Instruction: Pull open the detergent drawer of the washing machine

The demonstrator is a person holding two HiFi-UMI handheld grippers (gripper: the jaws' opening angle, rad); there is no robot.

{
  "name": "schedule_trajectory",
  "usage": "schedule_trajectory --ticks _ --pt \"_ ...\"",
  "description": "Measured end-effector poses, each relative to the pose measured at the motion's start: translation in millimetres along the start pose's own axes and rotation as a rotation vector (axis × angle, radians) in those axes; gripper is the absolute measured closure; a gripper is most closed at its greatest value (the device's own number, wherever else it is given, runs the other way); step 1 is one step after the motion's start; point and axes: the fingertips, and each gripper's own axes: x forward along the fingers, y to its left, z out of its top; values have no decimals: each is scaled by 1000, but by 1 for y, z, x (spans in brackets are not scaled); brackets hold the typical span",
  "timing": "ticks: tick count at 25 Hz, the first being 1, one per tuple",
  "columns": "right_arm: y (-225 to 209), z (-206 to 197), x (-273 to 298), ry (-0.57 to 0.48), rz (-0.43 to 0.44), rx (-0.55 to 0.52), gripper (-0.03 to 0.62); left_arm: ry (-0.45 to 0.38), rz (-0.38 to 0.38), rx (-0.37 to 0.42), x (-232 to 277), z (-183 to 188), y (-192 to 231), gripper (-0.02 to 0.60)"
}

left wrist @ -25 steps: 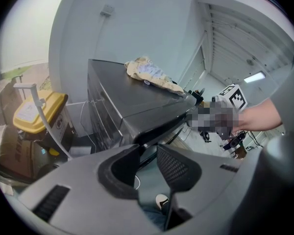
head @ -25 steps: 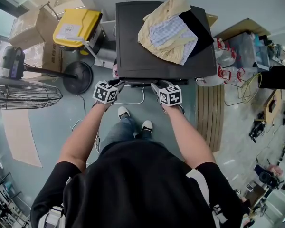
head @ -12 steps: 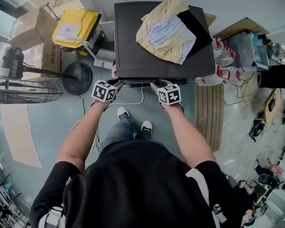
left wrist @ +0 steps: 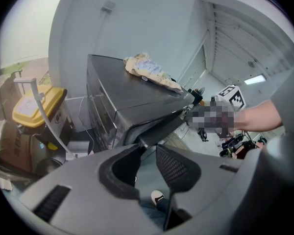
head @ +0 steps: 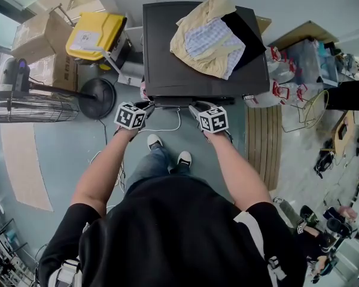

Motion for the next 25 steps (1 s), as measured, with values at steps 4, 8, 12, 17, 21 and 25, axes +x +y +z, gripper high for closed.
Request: schedule_trajectory --ticks 4,8,12,17,21,25 --pt "3 -4 -4 6 8 -1 482 8 -3 -1 -3 -5 -6 476" --pt "7 -12 -8 11 20 -4 484 13 -3 -10 -4 -12 -11 475" --pt "12 -22 -12 21 30 -4 485 19 -7 -19 -7 -21 -17 474" --pt "16 -31 -18 23 47 4 485 26 -13 -25 -8 -28 -26 474" --pt "21 -37 -22 27 50 1 487 24 -11 -30 -11 -35 -31 474" --pt "26 -45 -26 29 58 1 488 20 -9 -33 -14 -43 -38 474"
